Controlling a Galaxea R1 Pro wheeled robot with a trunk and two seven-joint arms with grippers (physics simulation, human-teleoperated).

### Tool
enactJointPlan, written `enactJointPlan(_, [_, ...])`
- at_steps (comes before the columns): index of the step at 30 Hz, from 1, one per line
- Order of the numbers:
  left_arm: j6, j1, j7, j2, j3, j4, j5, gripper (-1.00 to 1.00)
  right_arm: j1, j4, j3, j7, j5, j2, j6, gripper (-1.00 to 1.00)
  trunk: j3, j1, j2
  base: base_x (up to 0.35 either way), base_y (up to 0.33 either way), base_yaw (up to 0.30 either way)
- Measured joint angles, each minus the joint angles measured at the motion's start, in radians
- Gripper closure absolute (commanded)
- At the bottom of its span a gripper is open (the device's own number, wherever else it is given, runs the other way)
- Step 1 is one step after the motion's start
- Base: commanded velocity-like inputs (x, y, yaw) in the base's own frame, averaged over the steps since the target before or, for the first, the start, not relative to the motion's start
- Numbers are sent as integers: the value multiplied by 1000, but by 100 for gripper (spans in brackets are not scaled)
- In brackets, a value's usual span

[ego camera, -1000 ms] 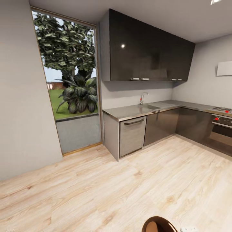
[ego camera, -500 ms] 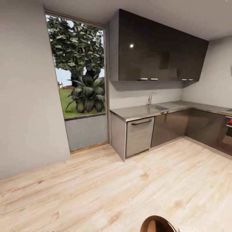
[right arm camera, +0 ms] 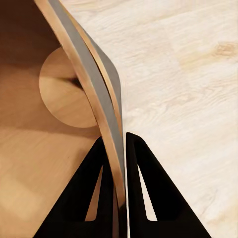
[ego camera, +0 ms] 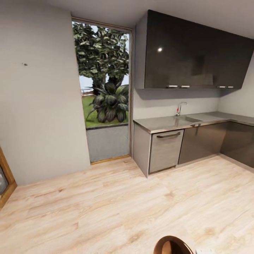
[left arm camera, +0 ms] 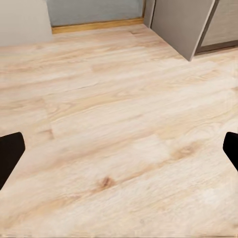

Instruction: Put the three can of soda from the living room inside the tash can in the kitchen.

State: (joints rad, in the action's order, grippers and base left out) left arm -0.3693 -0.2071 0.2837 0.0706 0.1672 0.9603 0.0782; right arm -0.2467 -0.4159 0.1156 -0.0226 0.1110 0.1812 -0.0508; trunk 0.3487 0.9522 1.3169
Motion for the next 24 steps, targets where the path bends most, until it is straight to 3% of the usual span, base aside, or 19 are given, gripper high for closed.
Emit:
enactJointPlan(17, [-1, 0, 0, 0, 0, 2, 2, -100, 0, 2, -3, 0, 0, 6, 0, 100, -9, 0, 0, -309, 0, 217])
enactJointPlan(20, [-2, 0, -1, 0, 1, 2, 2, -100, 4, 0, -6, -6, 1, 27, 6, 100, -13, 0, 0, -325, 0, 175])
enactJointPlan(22, [-2, 0, -1, 0, 2, 2, 2, -100, 12, 6, -9, -12, 9, 71, 24, 100, -15, 0, 0, -325, 0, 174])
enactJointPlan(24, [-2, 0, -1, 0, 2, 2, 2, -100, 13, 10, -14, -6, 7, 89, 26, 100, -17, 0, 0, -325, 0, 174])
